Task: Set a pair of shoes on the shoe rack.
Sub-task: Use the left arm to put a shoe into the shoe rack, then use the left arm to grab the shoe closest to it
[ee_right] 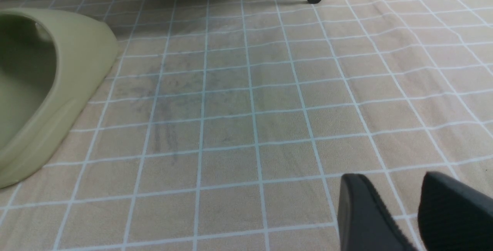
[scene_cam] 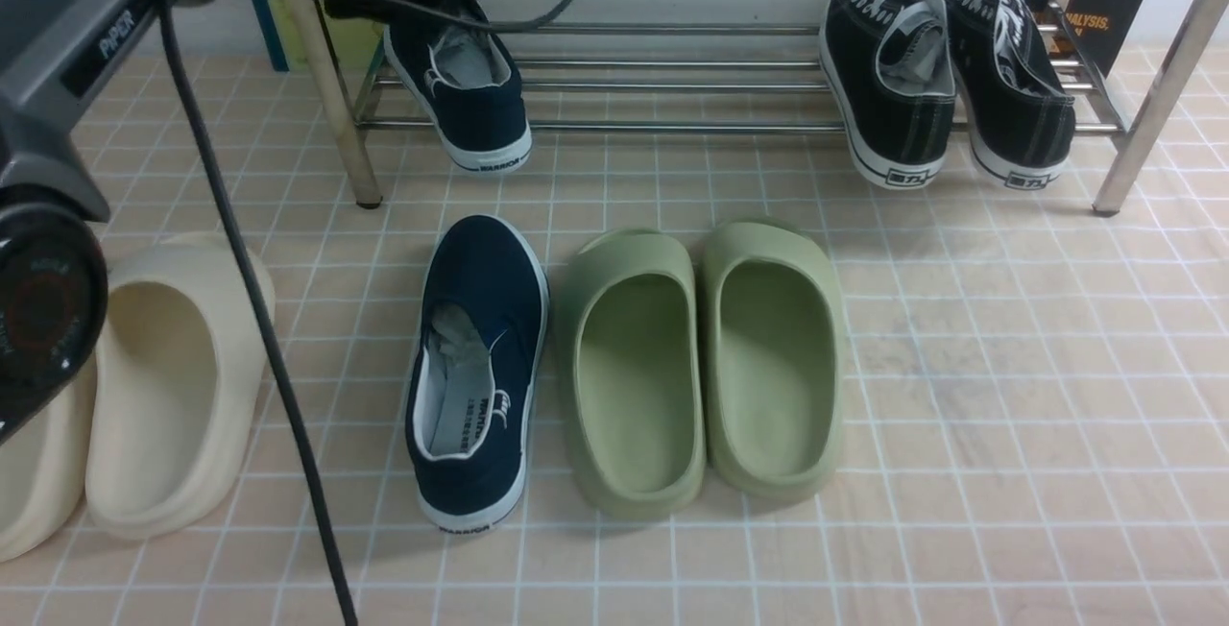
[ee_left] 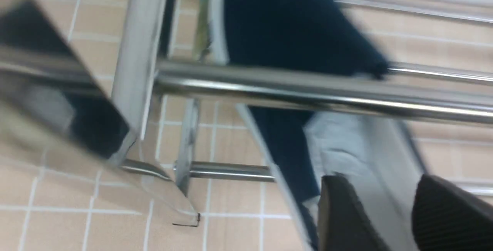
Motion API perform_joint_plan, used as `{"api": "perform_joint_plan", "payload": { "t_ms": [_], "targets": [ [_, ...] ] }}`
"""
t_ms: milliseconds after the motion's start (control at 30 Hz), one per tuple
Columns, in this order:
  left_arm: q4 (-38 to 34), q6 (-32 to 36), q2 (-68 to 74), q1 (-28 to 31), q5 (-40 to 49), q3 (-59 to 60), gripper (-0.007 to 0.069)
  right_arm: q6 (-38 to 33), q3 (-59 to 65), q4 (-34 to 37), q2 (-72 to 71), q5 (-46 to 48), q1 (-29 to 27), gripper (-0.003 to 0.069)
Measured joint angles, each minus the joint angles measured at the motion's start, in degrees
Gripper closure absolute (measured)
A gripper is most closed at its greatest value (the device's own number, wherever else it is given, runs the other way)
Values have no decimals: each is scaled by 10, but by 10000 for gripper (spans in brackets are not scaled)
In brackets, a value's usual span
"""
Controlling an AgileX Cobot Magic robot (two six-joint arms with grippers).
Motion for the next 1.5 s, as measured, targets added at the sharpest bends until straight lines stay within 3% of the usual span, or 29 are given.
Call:
{"api": "perform_joint_plan", "payload": {
  "t_ms": [200, 300, 500, 733, 867, 1100, 1167, 1267, 1500],
  "targets": [
    [-35, 78, 5, -44, 41, -2, 571, 0, 0, 0, 0, 0, 0, 421],
    [-27, 101, 33, -74, 31, -2, 620, 0, 0, 0, 0, 0, 0, 421],
    [56, 100, 82, -98, 3, -2, 622, 0, 0, 0, 0, 0, 0, 421],
    [188, 2, 85, -98, 41, -2, 622, 0, 0, 0, 0, 0, 0, 421],
    [215, -23, 84, -97, 76, -2, 622, 0, 0, 0, 0, 0, 0, 421],
    [204, -4, 70, -98, 114, -2, 622, 0, 0, 0, 0, 0, 0, 421],
    [179, 62, 33, -101, 158, -2, 622, 0, 0, 0, 0, 0, 0, 421],
    [140, 105, -22, -108, 202, -2, 621, 0, 0, 0, 0, 0, 0, 421],
    [68, 132, -153, -113, 225, 56, 603, 0, 0, 0, 0, 0, 0, 421]
  ]
}}
